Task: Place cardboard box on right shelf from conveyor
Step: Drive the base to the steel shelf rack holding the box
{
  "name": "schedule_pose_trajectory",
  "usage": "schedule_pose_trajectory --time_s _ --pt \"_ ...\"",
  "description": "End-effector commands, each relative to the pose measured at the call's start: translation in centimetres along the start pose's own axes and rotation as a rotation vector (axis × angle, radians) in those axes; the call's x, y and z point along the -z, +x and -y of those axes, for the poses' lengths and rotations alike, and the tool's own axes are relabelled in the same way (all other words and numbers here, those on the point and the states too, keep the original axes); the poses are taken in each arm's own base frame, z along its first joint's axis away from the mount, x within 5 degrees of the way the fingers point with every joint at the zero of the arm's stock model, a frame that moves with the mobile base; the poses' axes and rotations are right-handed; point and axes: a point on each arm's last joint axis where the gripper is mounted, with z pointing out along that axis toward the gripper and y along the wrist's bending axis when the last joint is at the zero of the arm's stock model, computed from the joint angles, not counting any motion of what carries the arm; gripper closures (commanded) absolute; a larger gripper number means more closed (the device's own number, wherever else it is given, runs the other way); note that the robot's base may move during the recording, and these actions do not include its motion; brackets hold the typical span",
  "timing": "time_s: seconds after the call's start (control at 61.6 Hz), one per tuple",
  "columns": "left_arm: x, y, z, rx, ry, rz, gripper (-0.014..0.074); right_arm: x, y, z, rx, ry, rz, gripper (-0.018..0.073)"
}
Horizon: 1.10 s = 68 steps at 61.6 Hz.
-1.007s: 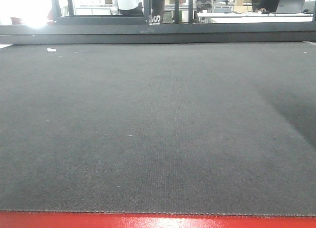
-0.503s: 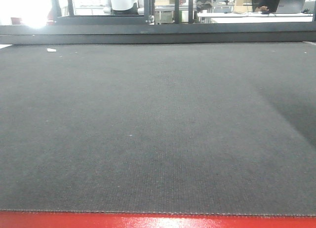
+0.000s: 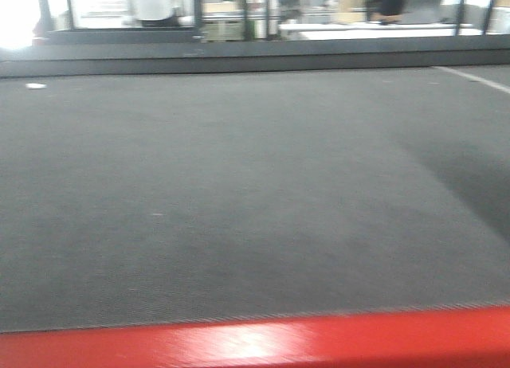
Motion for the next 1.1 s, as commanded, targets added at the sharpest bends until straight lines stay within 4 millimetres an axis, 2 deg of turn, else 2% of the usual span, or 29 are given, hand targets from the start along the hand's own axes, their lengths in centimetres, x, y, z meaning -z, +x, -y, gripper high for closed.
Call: schedule_pose_trajectory --time_s 0.0,1.088 --pt "0.07 -0.62 -0.04 0.006 -0.004 0.089 0.0712 0.18 -1.71 -0.23 0.034 -0.016 0.117 0.0358" --pt "0.07 -0.62 -0.04 0.006 -0.004 0.089 0.0713 0.18 -1.71 -0.23 0.034 -0.016 0.117 0.0358"
